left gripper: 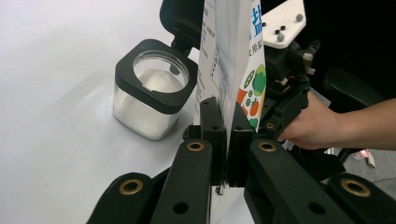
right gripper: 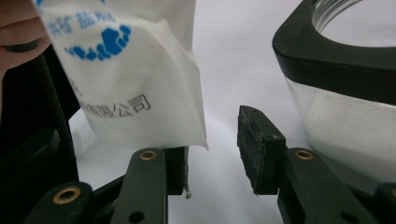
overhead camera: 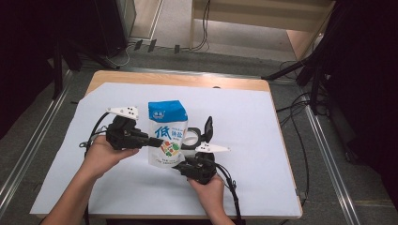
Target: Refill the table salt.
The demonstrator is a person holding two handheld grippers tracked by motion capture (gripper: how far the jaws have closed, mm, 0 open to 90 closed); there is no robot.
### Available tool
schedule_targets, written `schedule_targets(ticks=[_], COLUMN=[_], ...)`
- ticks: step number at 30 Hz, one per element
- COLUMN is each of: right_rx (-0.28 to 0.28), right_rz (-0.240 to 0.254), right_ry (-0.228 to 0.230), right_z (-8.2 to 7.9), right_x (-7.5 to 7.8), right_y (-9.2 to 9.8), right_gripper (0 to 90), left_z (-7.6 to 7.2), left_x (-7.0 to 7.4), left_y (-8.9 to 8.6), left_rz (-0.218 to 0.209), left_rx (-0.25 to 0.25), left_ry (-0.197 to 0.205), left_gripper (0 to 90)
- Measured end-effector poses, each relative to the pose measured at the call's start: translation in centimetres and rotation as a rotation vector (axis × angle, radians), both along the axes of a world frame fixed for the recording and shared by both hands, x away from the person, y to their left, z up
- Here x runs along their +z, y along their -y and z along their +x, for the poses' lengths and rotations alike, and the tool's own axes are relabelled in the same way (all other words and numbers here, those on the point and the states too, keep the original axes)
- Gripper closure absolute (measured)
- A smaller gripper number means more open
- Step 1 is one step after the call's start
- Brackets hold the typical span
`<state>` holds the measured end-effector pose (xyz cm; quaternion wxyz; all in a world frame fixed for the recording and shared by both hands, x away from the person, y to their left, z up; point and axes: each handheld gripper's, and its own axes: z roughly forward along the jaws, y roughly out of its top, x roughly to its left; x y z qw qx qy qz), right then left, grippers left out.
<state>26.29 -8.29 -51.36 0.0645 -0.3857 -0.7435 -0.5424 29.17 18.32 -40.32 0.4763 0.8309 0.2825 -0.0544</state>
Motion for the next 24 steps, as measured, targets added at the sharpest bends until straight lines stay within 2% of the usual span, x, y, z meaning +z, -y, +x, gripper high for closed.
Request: schedule_targets(ticks=[4, 8, 11, 16, 21, 24], right_rx=[0.008, 0.009, 0.007, 0.0, -0.033, -0.053], right_rz=[-0.021, -0.045, -0.062, -0.132, -0.142, -0.148], right_ry=[0.008, 0.033, 0.043, 0.077, 0.088, 0.094], right_z=[-0.3, -0.3, -0.6, -1.1, -0.9, -0.5], right_x=[0.5, 1.1, 1.5, 1.9, 2.3, 2.7], right_y=[0.5, 1.4, 2.2, 4.3, 6.5, 7.5], right_gripper=[65.4, 65.3, 65.3, 65.1, 63.9, 63.4], left_z=[-0.1, -0.1, -0.1, 0.1, 0.5, 0.9], left_x=[0.4, 0.7, 0.8, 0.5, 0.2, -0.2], left_y=[-0.5, -1.3, -1.8, -2.7, -3.0, -3.1], left_rz=[-0.009, -0.027, 0.0, 0.027, 0.06, 0.059], left_rx=[0.02, 0.049, 0.086, 0.146, 0.186, 0.197], left_ry=[0.027, 0.035, 0.055, 0.077, 0.096, 0.094], left_gripper=[90.0, 90.0, 90.0, 90.0, 90.0, 90.0])
